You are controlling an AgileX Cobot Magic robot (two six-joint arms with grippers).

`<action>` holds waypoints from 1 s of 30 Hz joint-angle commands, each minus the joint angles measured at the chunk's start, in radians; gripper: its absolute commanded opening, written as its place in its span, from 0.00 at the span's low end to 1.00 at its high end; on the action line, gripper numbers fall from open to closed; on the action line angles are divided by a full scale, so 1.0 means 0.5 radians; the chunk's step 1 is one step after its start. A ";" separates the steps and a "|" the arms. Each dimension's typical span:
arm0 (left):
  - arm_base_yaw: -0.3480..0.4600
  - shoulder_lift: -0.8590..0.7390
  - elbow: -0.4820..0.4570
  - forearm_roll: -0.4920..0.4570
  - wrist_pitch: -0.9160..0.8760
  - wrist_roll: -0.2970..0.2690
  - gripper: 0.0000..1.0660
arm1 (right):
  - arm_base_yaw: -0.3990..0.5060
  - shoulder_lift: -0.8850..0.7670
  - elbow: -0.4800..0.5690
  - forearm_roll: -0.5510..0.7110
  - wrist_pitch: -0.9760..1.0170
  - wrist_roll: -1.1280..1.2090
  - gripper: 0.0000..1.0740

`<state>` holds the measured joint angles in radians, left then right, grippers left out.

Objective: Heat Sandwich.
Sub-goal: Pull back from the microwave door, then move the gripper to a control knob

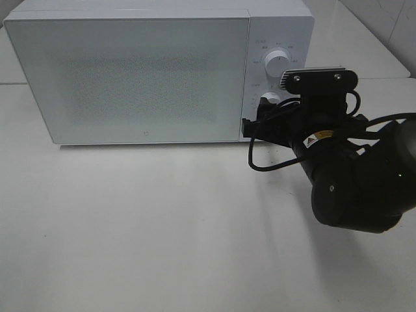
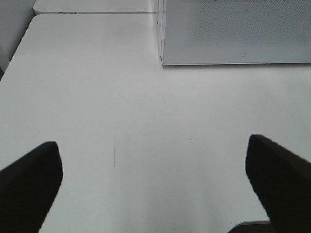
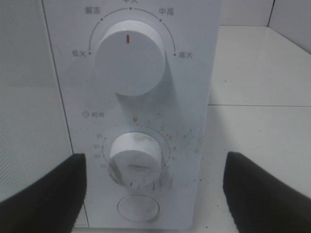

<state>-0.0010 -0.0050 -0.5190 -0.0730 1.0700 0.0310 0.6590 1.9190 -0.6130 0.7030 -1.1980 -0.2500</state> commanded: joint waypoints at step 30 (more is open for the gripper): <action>-0.010 -0.036 0.004 -0.008 0.000 -0.010 0.92 | -0.110 0.286 -0.344 -0.104 0.096 0.022 0.51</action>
<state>-0.0010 -0.0050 -0.5190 -0.0730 1.0700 0.0310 0.6080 2.0620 -0.7770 0.6590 -1.1460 -0.2490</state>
